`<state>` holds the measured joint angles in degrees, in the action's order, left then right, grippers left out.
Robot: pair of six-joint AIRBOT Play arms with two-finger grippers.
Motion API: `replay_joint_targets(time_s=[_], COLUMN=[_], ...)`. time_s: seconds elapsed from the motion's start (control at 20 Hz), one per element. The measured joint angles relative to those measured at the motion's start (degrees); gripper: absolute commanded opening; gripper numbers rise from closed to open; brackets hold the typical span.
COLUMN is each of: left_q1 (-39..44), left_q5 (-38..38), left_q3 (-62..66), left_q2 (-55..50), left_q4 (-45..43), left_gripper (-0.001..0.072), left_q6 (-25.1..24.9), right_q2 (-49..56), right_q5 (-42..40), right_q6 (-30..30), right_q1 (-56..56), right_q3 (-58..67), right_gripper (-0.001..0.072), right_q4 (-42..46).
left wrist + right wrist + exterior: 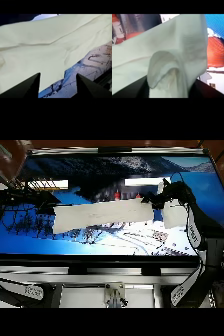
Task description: Fold the shirts.
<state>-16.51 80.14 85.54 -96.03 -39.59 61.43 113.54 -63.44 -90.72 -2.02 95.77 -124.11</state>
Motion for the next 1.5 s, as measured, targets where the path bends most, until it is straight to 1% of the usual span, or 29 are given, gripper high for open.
replay_joint_targets(time_s=[0.05,0.15,0.2,0.25,0.3,0.45,0.5,0.55,0.8,1.05,1.15,1.3,1.4,1.5], left_q1=[0.22,0.72,1.14,1.75,2.73,8.24,10.73,13.55,28.94,40.5,44.04,48.06,48.24,46.38], left_q5=[0.04,0.66,1.05,1.4,1.57,-0.11,-1.57,-3.06,-12.35,-16.39,-18.93,-23.3,-25.42,-24.72], left_q3=[0.07,0.15,0.17,0.17,0.17,0.17,0.15,0.02,-1.14,-1.44,-1.44,-1.44,-1.49,-1.49], left_q2=[0.44,1.05,1.27,1.4,1.51,1.62,1.62,1.53,-0.28,-3.58,-4.68,-5.49,-5.14,-3.1], left_q4=[0.11,0.46,1.14,1.88,2.69,4.7,5.16,5.35,6.05,6.23,6.25,6.91,6.43,4.13], left_gripper=[0.05,0.0357,0.0232,0.0145,0.0103,0.0082,0.005,0.0037,0.0037,0.0037,0.0037,0.0036,0.0035,0.0035], left_q6=[-0.17,-0.37,-0.42,-0.55,-0.57,0.2,0.74,0.94,4.26,7.76,9.62,11.13,11.5,11.58], right_q2=[0.33,0.04,-0.57,-1.64,-3.08,-9.77,-12.22,-14.97,-27.12,-36.5,-39.26,-42.07,-42.88,-42.99], right_q5=[-0.2,-0.87,-1.73,-2.64,-3.32,-6.43,-7.34,-9.09,-15.82,-19.04,-19.74,-21.11,-21.66,-21.79], right_q6=[-0.17,-0.81,-1.25,-1.77,-2.29,-3.04,-2.95,-2.27,3.23,8.9,10.88,12.68,13.38,13.64], right_q1=[0.46,1.2,1.42,1.64,1.73,1.95,2.27,2.71,6.67,10.08,10.49,11.02,10.99,11.15], right_q3=[-0.09,-0.07,-0.07,-0.07,-0.04,-0.02,-0.02,-0.02,-0.02,-0.02,-0.02,-0.02,-0.02,-0.02], right_gripper=[0.0081,0.008,0.0079,0.0079,0.0079,0.0079,0.0079,0.0079,0.0079,0.0079,0.0079,0.008,0.0079,0.0079], right_q4=[-0.37,-1.38,-2.12,-2.6,-3.08,-3.48,-3.5,-3.15,0.5,2.38,3.19,3.34,4.09,4.39])
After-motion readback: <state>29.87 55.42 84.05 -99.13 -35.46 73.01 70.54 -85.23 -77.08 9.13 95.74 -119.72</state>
